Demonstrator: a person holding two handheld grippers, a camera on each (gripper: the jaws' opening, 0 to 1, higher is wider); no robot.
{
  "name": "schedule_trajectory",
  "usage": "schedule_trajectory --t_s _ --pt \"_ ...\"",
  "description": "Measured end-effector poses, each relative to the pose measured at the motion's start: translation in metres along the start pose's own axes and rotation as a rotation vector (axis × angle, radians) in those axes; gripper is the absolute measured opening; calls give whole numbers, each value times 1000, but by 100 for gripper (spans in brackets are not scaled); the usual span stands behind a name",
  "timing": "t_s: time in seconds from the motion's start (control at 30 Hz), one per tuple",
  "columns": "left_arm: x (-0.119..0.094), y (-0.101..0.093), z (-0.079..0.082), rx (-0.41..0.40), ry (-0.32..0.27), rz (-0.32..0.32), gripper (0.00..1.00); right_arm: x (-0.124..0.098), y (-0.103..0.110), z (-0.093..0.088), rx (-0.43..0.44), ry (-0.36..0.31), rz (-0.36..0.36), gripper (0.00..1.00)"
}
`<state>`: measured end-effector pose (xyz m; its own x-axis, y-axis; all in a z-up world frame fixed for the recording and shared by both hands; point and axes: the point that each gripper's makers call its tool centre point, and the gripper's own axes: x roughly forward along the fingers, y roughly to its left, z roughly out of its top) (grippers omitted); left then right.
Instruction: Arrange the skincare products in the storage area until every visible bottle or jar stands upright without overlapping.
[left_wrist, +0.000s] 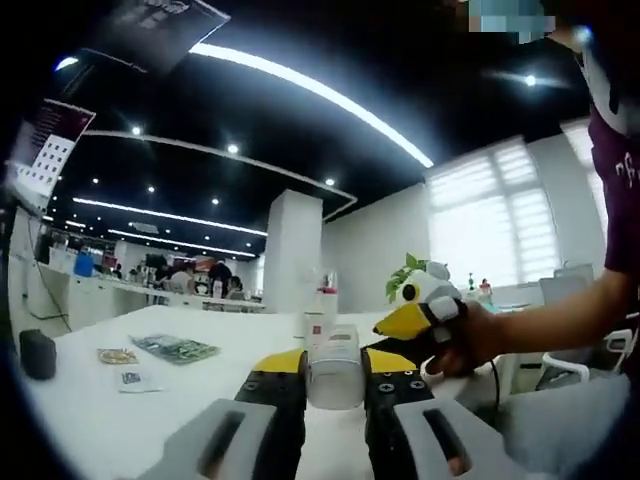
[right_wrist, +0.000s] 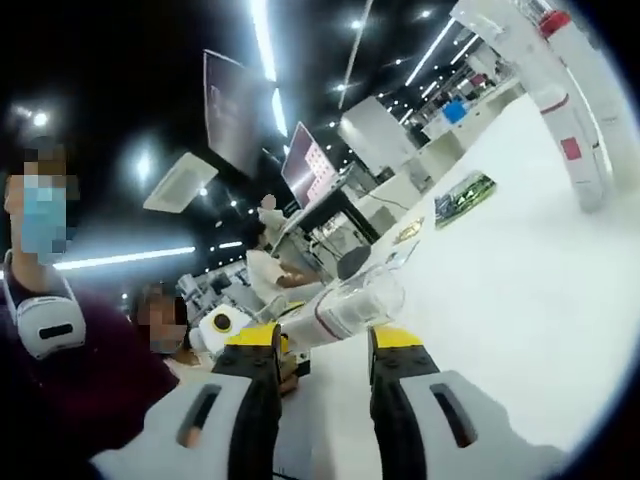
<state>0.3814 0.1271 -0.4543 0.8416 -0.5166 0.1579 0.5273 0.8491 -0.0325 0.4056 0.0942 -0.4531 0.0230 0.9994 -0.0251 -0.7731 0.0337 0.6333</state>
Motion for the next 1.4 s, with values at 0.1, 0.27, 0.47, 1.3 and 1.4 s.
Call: schedule_trajectory --t_s 0.1,0.27,0.47,1.3,1.4 --pt "2 1 -6 63 33 30 19 6 -2 -3 44 5 -21 33" --pt "5 5 -11 98 58 48 20 11 -7 -10 14 32 -75 26" --pt "3 10 -13 80 68 73 20 21 -9 -2 11 -14 -78 27" --pt "10 11 -45 123 239 118 21 33 12 4 -475 -92 -108 19" --pt "11 11 -46 115 249 129 21 35 13 3 -498 -89 -111 18"
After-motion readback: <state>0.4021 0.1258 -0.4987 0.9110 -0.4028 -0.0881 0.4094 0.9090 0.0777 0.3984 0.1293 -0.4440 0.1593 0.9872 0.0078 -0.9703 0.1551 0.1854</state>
